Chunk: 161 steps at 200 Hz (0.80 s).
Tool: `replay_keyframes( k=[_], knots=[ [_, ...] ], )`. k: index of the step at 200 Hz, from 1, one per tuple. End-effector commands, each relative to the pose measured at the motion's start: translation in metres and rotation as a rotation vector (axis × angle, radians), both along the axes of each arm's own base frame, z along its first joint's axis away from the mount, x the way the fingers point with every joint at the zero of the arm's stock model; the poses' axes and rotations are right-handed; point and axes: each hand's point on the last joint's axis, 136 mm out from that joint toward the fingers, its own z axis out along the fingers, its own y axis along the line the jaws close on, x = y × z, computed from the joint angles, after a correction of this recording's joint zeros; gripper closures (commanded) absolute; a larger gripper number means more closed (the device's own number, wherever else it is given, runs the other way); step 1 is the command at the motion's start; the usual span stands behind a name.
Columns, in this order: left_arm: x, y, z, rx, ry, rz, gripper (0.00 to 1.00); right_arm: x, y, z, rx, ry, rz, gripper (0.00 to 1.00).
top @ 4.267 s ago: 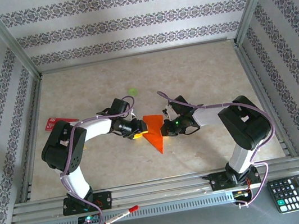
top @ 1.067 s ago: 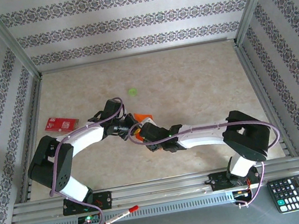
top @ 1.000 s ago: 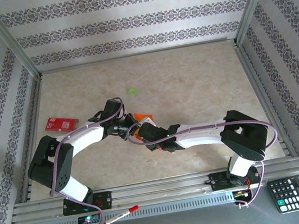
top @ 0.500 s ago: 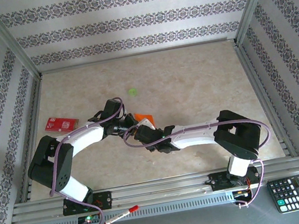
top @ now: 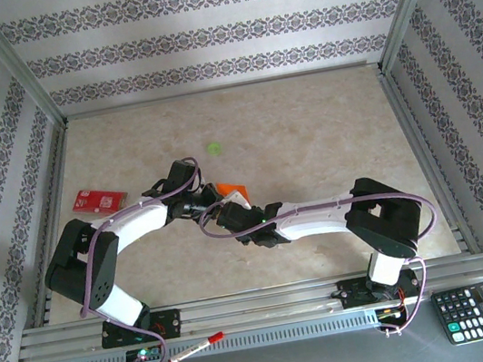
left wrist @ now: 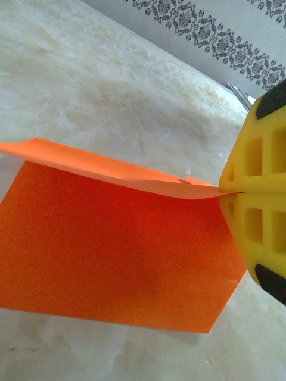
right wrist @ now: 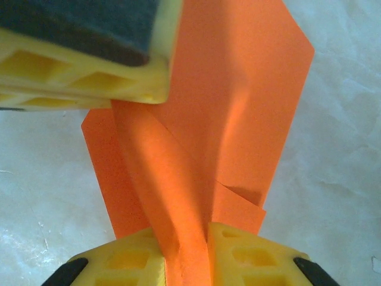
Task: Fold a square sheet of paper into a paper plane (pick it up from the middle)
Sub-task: Fourth fold the wing at the center of the table.
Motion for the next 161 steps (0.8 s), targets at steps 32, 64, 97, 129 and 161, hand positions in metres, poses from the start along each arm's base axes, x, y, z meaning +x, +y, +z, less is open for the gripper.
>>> replay_keyframes(
  k=[32, 64, 97, 129, 161],
  knots=[
    [-0.006, -0.0041, 0.0011, 0.001, 0.025, -0.029, 1.0, 0.0005, -0.0056, -0.0037, -0.036, -0.013, -0.028, 0.76],
    [-0.006, -0.0046, 0.0004, -0.002, 0.027, -0.03, 1.0, 0.0, -0.0084, -0.0077, -0.051, -0.008, -0.03, 0.75],
    [-0.0063, -0.0047, -0.0006, -0.002, 0.029, -0.031, 1.0, 0.0005, -0.0079, -0.009, -0.054, -0.007, -0.032, 0.8],
    [-0.0065, -0.0049, -0.0012, -0.002, 0.029, -0.034, 1.0, 0.0017, -0.0094, -0.0068, -0.054, -0.018, -0.04, 0.85],
    [-0.0074, -0.0035, -0.0036, 0.003, 0.029, -0.032, 1.0, 0.0017, -0.0118, -0.0079, -0.051, -0.022, -0.048, 0.9]
  ],
)
